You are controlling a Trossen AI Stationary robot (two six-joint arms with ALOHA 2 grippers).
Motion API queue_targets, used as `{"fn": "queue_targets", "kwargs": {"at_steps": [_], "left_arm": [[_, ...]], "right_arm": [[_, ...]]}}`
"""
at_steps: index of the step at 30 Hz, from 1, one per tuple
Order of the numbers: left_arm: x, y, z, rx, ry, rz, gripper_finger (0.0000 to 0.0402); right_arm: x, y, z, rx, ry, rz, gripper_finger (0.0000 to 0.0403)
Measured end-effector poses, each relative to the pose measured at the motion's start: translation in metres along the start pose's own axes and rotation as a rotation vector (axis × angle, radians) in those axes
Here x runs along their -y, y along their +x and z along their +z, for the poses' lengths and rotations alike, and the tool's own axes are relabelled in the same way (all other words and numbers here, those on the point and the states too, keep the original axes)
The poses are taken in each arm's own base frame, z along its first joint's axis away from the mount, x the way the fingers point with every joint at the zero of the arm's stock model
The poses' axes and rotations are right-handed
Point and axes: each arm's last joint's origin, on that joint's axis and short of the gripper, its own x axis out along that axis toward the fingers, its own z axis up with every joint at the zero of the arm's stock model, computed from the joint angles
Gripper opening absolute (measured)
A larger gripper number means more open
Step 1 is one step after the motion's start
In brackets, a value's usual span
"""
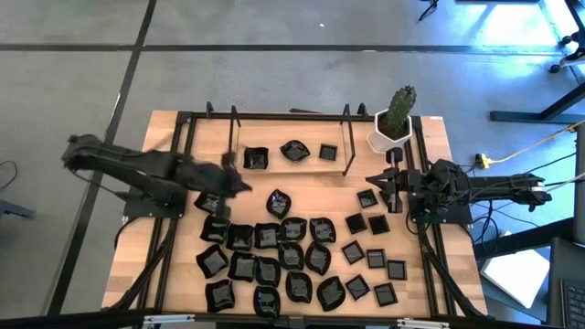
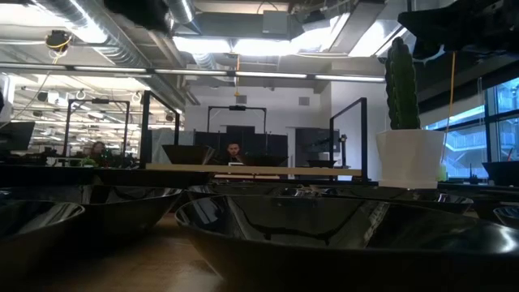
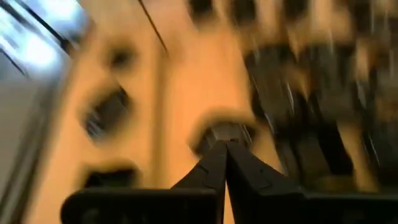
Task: Pick & Place Mini shaped plates
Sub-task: Stack the black distorted square plate on top of the black distorted square plate on the shelf
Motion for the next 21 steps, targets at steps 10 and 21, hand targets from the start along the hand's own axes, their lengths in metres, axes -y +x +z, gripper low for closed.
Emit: {"fn": "queue_targets", "kwargs": {"at_steps": [10,21], "left_arm": [[0.045,0.065,-0.014,-0.483,-0.041,-0.134,0.0048],[0.057,0.090,-0.026,-0.585,-0.081,-0.157,0.0114]], "right_arm": [[0.000,0.000,-0.001,-0.012,0.020,0.005,0.0004],[-0.001,0.000,-0.001,-0.017,0.030,0.007,0.0004]]}}
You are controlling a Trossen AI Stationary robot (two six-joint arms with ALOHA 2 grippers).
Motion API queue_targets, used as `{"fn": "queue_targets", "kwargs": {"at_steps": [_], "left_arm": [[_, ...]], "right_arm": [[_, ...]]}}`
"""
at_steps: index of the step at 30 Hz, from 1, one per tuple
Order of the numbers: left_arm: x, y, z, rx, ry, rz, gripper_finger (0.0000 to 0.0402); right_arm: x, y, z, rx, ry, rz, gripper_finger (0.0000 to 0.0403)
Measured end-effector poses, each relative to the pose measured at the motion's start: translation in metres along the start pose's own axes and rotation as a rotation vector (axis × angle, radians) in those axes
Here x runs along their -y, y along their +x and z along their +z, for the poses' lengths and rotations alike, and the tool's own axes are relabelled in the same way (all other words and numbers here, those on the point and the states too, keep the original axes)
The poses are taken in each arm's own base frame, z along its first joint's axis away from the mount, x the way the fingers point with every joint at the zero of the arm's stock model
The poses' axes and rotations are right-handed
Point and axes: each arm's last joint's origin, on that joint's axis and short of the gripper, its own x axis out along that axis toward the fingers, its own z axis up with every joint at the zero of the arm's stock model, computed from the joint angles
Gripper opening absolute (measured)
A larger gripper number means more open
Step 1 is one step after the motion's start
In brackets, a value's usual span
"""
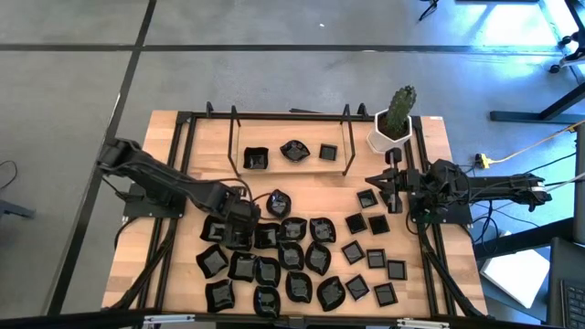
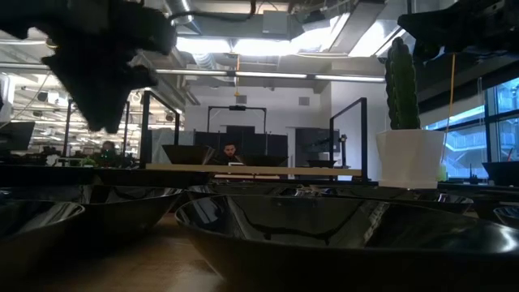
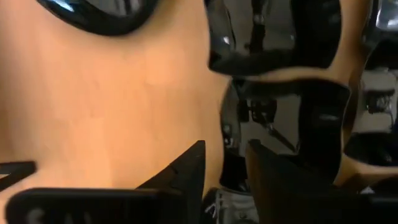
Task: Pick & Place Mini shaped plates
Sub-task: Stack the black distorted square plate on top of the black distorted square plate on the shelf
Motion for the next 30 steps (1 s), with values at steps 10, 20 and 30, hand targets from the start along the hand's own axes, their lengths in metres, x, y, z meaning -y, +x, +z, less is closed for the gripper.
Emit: {"fn": "queue_targets", "kwargs": {"at_steps": [10,20,30], "left_arm": [[-0.001,0.025,-0.001,-0.059,-0.012,-0.006,0.0168],[0.001,0.053,0.001,-0.154,0.034,0.014,0.0176],[-0.005,0.058,0.002,-0.175,0.042,0.013,0.0151]], "right_arm": [[0.000,0.000,0.000,-0.004,0.001,0.001,0.0004],[0.000,0.000,-0.001,-0.011,0.002,0.002,0.0004],[0.000,0.000,-0.001,-0.011,0.002,0.002,0.0004]]}}
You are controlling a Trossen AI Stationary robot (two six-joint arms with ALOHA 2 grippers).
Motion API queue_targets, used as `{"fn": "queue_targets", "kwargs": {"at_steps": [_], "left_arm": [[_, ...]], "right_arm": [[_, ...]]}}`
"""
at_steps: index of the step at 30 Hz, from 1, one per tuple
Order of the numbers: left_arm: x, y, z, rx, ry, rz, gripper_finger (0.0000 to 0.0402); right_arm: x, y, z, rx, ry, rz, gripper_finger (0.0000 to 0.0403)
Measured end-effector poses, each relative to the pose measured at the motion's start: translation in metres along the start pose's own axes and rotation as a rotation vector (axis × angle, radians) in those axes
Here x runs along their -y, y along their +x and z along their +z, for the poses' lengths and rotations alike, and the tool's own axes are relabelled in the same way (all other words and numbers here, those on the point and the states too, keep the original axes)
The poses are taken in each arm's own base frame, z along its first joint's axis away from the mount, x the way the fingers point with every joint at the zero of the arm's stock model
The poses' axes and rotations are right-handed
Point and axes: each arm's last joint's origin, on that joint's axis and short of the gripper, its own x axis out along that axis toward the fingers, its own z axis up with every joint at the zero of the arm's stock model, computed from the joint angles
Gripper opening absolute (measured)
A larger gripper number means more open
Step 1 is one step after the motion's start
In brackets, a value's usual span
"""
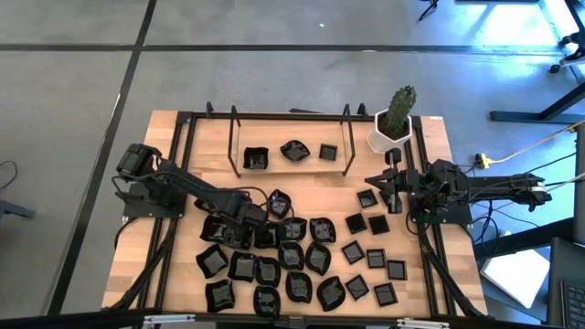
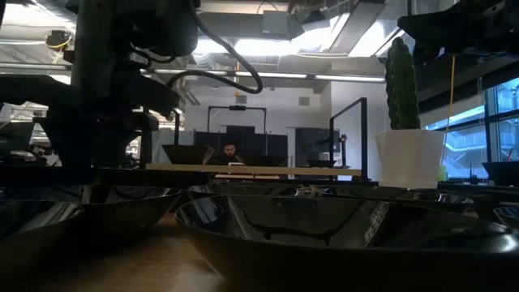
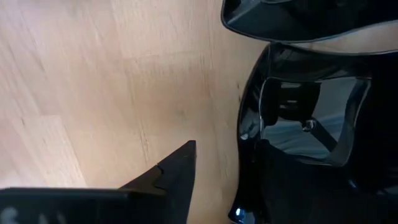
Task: Pick & Place Mini shaped plates
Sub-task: Stack the black distorted square plate on top of the black distorted square plate on the shelf
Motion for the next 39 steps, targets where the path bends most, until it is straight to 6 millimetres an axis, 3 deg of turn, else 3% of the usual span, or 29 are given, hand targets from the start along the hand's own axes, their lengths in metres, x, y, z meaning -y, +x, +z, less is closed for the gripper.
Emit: {"fn": "queue_targets", "kwargs": {"at_steps": [10,17,23,27,30,39], "left_arm": [[0.001,-0.009,0.004,-0.007,0.015,-0.010,0.0010],[0.001,-0.047,0.010,-0.022,0.033,0.011,0.0002],[-0.009,-0.101,0.008,0.047,0.067,0.115,0.0002],[-0.029,-0.138,0.006,0.163,0.061,0.131,0.0003],[-0.054,-0.153,0.003,0.218,0.028,0.213,0.0002],[-0.142,-0.148,-0.002,0.191,-0.040,0.261,0.0003]], "right_arm": [[0.000,0.000,0.000,0.000,0.000,0.000,0.0004],[0.000,0.000,0.000,0.000,0.003,0.000,0.0005],[0.000,0.000,0.000,0.001,0.003,0.000,0.0009],[0.000,0.000,0.000,0.001,0.003,0.000,0.0007],[0.000,0.000,0.000,0.001,0.007,0.000,0.0006],[-0.001,0.000,0.000,0.006,0.022,0.026,0.0013]]}}
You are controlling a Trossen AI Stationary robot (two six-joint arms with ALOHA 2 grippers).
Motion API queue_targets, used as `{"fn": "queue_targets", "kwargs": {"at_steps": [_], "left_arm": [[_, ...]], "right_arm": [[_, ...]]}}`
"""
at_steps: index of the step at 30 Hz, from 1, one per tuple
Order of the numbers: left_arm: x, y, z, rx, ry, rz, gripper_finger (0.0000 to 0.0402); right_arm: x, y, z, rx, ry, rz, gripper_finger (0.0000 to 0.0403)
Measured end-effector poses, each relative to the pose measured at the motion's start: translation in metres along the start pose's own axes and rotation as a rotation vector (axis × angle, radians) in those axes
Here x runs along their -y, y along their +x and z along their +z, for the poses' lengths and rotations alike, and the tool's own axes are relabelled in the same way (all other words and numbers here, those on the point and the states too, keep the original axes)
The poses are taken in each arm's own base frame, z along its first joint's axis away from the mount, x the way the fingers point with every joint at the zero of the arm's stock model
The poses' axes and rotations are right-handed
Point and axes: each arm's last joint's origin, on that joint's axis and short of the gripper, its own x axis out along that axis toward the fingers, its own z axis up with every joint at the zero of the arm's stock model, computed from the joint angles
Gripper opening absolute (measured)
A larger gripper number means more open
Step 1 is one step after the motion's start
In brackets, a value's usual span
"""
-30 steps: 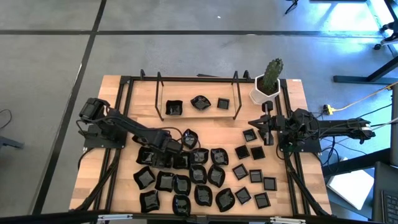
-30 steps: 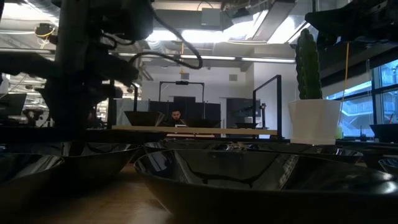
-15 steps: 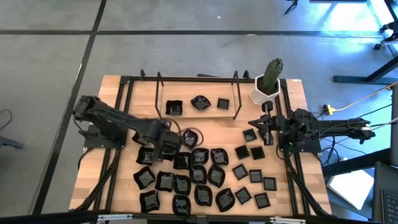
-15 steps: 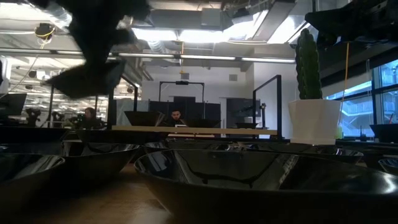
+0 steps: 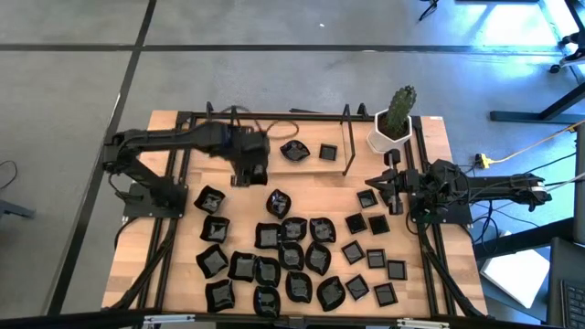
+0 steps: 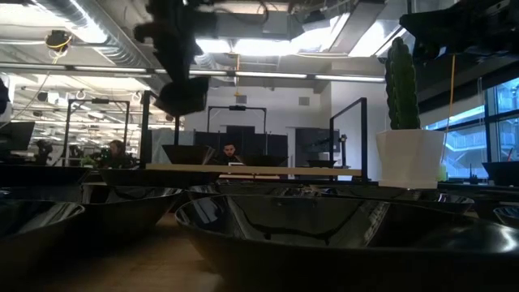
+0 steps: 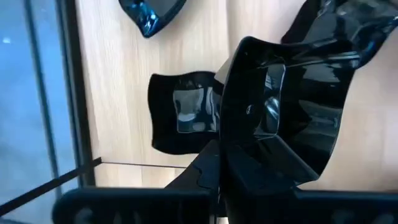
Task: Pick & Place Mini shaped plates
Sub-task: Stack the black distorted square plate on top of the black distorted square plate on the shelf
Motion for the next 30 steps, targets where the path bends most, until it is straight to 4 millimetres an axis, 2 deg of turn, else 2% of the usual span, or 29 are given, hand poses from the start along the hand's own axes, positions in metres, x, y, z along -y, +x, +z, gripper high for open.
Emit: {"fn": "queue_targets", "kwargs": {"at_steps": [4,9,22,30], "left_arm": [[-0.027,0.010,-0.001,0.034,-0.045,-0.002,0.0002],[-0.044,0.025,-0.004,0.001,-0.079,-0.013,0.0002],[-0.053,0.058,-0.001,-0.100,-0.058,-0.036,0.0002],[-0.054,0.067,0.000,-0.138,-0.039,-0.026,0.0003]], "right_arm": [[0.000,0.000,0.000,0.000,0.000,0.000,0.0014],[0.000,0.000,0.000,0.000,-0.003,0.000,0.0014],[0.000,0.000,0.000,0.000,-0.001,0.000,0.0014],[0.000,0.000,0.000,0.000,-0.001,0.000,0.0014]]}}
